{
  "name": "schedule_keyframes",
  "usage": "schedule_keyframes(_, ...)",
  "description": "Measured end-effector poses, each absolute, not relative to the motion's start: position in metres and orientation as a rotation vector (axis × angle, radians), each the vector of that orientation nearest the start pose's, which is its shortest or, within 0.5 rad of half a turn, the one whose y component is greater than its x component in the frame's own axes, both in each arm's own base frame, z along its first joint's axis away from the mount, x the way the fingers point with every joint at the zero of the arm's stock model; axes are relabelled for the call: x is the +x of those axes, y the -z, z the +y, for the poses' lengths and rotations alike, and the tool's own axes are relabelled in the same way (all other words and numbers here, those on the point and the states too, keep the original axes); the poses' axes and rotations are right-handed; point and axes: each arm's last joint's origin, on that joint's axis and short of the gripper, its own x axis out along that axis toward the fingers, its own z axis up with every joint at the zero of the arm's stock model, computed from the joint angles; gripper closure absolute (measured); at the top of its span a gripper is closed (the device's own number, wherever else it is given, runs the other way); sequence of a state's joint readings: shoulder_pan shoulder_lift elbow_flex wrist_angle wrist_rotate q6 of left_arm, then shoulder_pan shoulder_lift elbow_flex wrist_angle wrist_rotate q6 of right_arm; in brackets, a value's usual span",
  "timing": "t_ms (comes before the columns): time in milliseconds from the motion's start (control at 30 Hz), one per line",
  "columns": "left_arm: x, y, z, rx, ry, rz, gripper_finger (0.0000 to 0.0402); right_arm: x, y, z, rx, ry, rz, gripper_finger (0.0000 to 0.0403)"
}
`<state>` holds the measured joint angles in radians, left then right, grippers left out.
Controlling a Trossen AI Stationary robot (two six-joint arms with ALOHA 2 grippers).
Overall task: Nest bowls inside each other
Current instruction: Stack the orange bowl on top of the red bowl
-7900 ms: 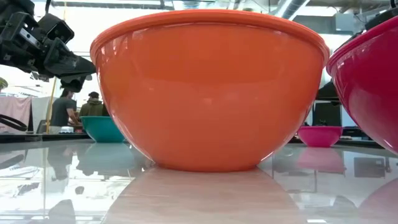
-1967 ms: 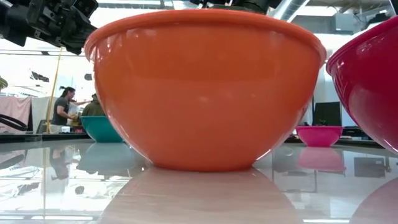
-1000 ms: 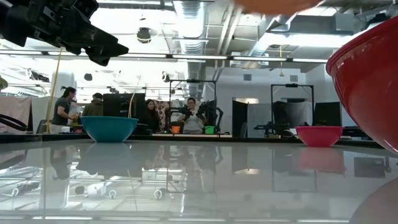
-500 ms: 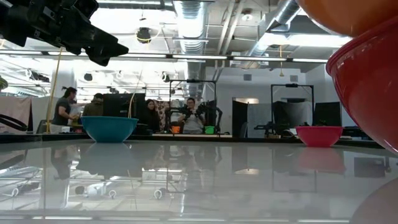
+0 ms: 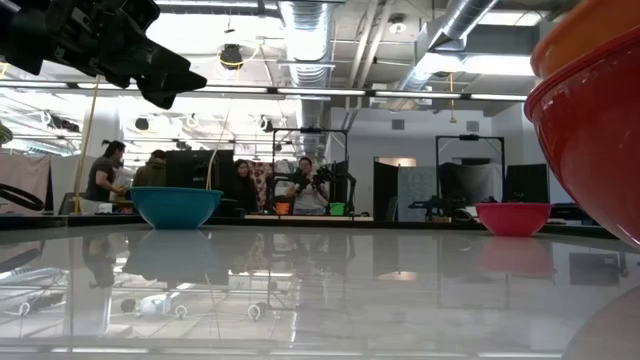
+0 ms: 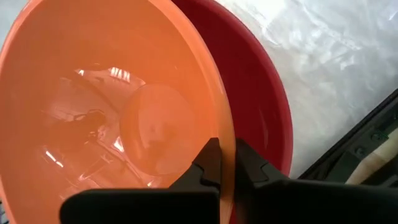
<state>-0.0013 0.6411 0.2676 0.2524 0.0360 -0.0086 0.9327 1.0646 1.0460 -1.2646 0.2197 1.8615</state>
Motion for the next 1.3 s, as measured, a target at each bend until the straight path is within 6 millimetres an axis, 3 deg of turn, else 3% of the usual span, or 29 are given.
schedule_keyframes(467,0.154,-0.216,-0.001,-0.016,0.034,0.122,0.0216,0.106,-0.267,0.130,0.884,0.550,1.175,0.0382)
schedule_keyframes(1200,0.154,-0.216,-0.001,-0.017,0.034,0.122,0.0216,0.108,-0.266,0.129,0.904,0.562,1.219,0.0382)
schedule_keyframes(1300,0.154,-0.216,-0.001,-0.017,0.035,0.122,0.0216,0.109,-0.266,0.128,0.912,0.570,1.217,0.0367)
